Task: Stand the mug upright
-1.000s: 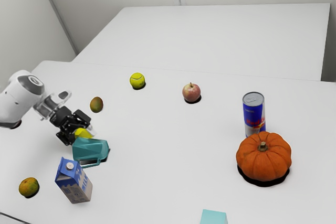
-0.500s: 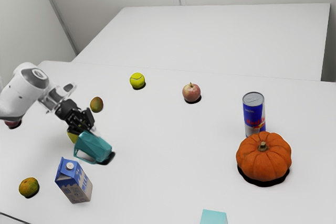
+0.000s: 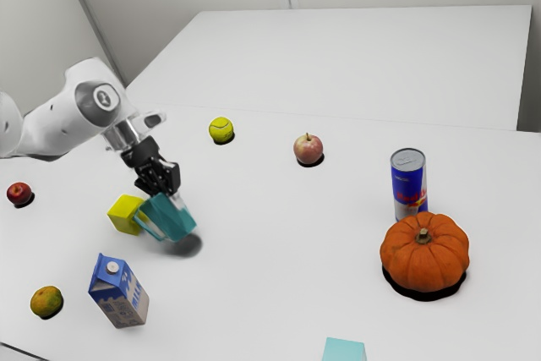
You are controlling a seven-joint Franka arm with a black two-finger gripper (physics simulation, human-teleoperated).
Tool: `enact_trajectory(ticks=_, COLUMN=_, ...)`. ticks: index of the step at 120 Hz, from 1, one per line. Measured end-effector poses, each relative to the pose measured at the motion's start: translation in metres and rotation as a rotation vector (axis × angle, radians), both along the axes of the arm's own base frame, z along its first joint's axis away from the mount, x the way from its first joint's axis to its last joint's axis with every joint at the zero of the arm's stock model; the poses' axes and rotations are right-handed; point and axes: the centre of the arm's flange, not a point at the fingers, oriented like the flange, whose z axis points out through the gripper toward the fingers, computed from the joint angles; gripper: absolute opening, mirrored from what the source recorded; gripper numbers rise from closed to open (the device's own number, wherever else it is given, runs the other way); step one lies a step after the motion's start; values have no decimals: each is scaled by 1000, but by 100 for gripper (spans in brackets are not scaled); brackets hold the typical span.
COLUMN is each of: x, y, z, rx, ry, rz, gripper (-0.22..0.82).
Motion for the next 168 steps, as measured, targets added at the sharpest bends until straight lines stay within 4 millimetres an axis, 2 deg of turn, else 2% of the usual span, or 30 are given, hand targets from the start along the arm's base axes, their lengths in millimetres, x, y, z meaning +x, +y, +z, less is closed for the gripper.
enact_trajectory(ticks=17, x=13, y=-21, z=10, rx=190, ry=-74, rz=-106, gripper=-17)
enact_trajectory(ticks=43, x=23, y=-15, z=12, rx=326, ry=-153, rz=-114, gripper=-17)
enact_trajectory(ticks=63, x=26, y=-18, z=7, rx=364, ry=-185, rz=-93, gripper=-17)
enact_trajectory(ticks=99, x=31, y=-46, z=-5, rx=387, ry=-207, rz=-64, gripper=-17)
enact_trajectory(ticks=141, x=38, y=-44, z=-26, rx=402, ry=-189, rz=0, gripper=-17)
enact_trajectory(ticks=168, x=38, y=-53, z=-20, rx=394, ry=-196, rz=11, gripper=29)
